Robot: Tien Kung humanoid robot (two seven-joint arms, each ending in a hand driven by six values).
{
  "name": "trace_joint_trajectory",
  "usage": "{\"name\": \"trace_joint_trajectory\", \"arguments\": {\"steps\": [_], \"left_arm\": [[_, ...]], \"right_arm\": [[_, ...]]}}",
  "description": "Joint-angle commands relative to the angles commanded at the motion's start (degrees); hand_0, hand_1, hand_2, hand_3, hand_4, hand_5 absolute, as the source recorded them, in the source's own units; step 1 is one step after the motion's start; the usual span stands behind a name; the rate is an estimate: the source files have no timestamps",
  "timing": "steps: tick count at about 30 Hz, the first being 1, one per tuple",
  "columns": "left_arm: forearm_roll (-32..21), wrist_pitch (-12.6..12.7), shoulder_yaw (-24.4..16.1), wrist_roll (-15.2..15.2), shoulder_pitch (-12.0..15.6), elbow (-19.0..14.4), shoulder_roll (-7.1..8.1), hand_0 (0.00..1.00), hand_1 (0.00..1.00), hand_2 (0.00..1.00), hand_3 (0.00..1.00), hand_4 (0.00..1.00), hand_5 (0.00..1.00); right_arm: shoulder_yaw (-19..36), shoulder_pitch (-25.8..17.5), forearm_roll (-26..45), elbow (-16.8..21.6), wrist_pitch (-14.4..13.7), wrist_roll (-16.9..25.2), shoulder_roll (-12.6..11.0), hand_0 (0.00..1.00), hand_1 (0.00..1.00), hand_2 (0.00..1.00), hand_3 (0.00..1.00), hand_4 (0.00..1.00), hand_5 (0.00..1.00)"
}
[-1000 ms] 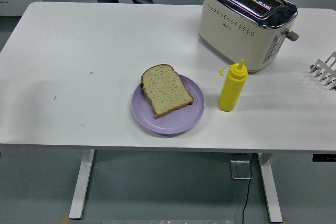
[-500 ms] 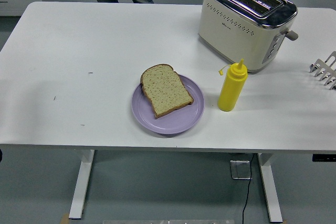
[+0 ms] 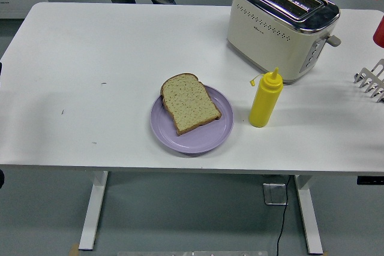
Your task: Pick up the cup,pour liquid into bread,place the cup on the desk
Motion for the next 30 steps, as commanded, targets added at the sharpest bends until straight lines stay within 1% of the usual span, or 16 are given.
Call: {"name": "trace_joint_trajectory", "arguments": {"steps": [3,7,11,13,15,19,25,30], "left_arm": [[0.00,0.00,0.06,-0.01,0.06,0.00,0.01,0.826,0.818,0.861,0.819,0.652,0.998],[0.01,0.00,0.34,0.01,0.13,-0.01,0.02,0.826,0.818,0.861,0.819,0.652,0.998],[0.02,0.00,0.45,0.00,0.13,-0.01,0.04,0.826,0.818,0.861,0.820,0.652,0.998],[0.02,0.00,0.47,0.00,0.12,-0.01,0.04,0.826,0.818,0.861,0.820,0.652,0.998],[0.02,0.01,0.52,-0.01,0.14,0.00,0.04,0.826,0.818,0.861,0.820,0.653,0.998],[0.03,0.00,0.50,-0.01,0.15,0.01,0.00,0.826,0.818,0.861,0.820,0.653,0.998],[0.02,0.01,0.54,-0.01,0.05,0.05,-0.06,0.826,0.818,0.861,0.819,0.652,0.998],[0.02,0.01,0.52,-0.02,-0.01,0.04,-0.03,0.826,0.818,0.861,0.819,0.652,0.998]], "right_arm": [[0.07,-0.93,-0.52,-0.33,-0.26,0.66,0.52,0.372,0.436,0.475,0.545,0.491,0.002],[-0.04,-4.12,-1.66,-1.78,-0.80,3.31,2.95,0.372,0.436,0.475,0.545,0.491,0.002],[-0.01,-6.04,-1.72,-2.80,-1.23,4.65,4.85,0.381,0.435,0.476,0.545,0.496,0.002],[0.00,-6.42,-1.72,-3.00,-1.34,4.97,5.24,0.381,0.435,0.476,0.545,0.496,0.002],[0.05,-7.78,-1.87,-3.48,-1.86,6.28,6.68,0.375,0.436,0.475,0.545,0.497,0.002],[-0.57,-9.27,-2.35,-3.99,-3.01,8.69,8.26,0.375,0.436,0.475,0.545,0.497,0.002],[-2.45,-10.58,-2.53,-5.69,-4.19,10.69,10.23,0.384,0.436,0.476,0.544,0.499,0.002],[-4.21,-10.98,-2.99,-8.84,-4.94,11.91,12.47,0.393,0.438,0.476,0.543,0.500,0.002]]}}
